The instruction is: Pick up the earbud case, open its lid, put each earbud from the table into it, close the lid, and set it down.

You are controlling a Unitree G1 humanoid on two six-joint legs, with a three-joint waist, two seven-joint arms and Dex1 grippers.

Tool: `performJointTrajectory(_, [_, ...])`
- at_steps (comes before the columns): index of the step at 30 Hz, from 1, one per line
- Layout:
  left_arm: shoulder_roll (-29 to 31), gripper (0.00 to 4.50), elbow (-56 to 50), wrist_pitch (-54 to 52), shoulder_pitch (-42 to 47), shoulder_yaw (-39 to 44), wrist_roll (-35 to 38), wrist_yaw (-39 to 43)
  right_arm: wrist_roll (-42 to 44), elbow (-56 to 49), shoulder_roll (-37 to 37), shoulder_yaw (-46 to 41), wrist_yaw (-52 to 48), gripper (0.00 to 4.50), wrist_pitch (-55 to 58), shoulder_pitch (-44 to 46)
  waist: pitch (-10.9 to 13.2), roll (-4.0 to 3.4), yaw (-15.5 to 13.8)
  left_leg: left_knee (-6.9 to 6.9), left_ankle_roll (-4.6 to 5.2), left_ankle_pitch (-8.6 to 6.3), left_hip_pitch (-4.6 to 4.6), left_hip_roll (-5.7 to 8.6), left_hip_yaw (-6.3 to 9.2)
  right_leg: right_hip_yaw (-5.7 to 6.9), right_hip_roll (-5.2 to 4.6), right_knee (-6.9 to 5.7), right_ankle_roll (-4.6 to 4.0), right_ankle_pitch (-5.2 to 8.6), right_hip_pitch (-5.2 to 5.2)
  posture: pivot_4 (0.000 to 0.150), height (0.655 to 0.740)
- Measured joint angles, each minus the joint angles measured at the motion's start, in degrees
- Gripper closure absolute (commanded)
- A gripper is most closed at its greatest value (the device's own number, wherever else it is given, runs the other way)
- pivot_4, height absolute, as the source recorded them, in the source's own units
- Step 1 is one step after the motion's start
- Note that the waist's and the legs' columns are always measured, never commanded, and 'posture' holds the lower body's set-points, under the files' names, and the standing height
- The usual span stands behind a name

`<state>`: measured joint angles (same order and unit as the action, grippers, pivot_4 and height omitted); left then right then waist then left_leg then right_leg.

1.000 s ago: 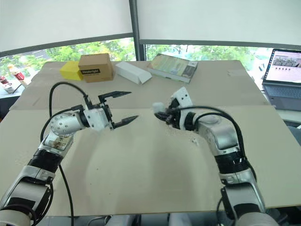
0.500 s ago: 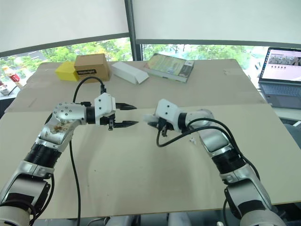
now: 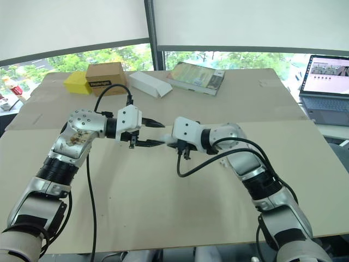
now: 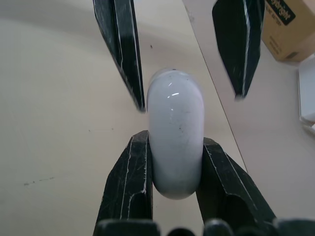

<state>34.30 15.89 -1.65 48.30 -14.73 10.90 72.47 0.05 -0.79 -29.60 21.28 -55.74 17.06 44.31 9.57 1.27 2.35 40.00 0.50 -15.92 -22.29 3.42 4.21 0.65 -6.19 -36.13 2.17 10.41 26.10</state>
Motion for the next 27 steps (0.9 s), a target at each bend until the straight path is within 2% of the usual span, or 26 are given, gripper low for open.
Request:
performJointTrajectory(11, [-1.3, 1.81, 0.1, 0.2, 0.0, 0.0, -2.6, 0.2, 0.0, -1.8, 0.0, 0.0, -0.4, 3.72, 2.2, 0.0, 0.0, 0.0, 0.0, 0.04, 0.0, 0.0, -0.01, 0.0, 0.0, -0.01, 0.0, -0.02, 0.0, 0.0, 0.0, 0.15, 0.74])
performJointTrajectory(14, [-1.3, 2.53, 0.1, 0.1, 0.0, 0.0, -2.6, 0.3, 0.0, -2.0, 0.0, 0.0, -0.4, 3.72, 2.4, 0.0, 0.0, 0.0, 0.0, 0.04, 0.0, 0.0, -0.01, 0.0, 0.0, -0.01, 0.0, -0.02, 0.0, 0.0, 0.0, 0.15, 0.74])
performJointTrajectory(17, [-1.6, 3.89, 0.0, 0.1, 0.0, -0.1, -2.8, 1.0, -0.3, -2.0, -0.2, -0.2, -0.4, 3.72, 2.4, 0.0, 0.0, 0.0, -0.1, 0.06, 0.0, 0.0, -0.01, 0.01, 0.0, -0.01, 0.0, -0.03, 0.0, 0.0, 0.0, 0.15, 0.74])
performJointTrajectory(23, [-1.8, 3.94, 0.0, 0.0, 0.0, -0.1, -3.1, 1.2, -0.7, -2.0, -0.2, -0.1, -0.6, 3.72, 2.4, 0.0, 0.0, 0.0, 0.0, 0.06, 0.0, 0.0, -0.01, 0.0, 0.0, -0.01, 0.0, -0.04, 0.0, 0.0, 0.0, 0.15, 0.74])
performJointTrajectory(25, [-1.8, 3.94, 0.0, 0.0, 0.0, -0.1, -3.2, 1.1, -1.0, -2.0, -0.2, -0.1, -0.6, 2.7, 2.4, 0.0, 0.0, 0.0, 0.0, 0.06, 0.0, 0.0, -0.01, 0.0, 0.0, -0.01, 0.0, -0.03, 0.0, 0.0, 0.0, 0.15, 0.74])
performJointTrajectory(27, [-2.2, 3.94, -0.1, -1.3, 0.0, 0.2, -2.9, 0.6, -1.1, -1.9, 0.0, -0.2, -0.3, 2.09, 2.2, 0.0, 0.0, 0.0, -0.1, 0.07, 0.01, 0.0, -0.01, 0.0, 0.0, -0.01, 0.0, -0.04, 0.0, 0.0, 0.0, 0.15, 0.74])
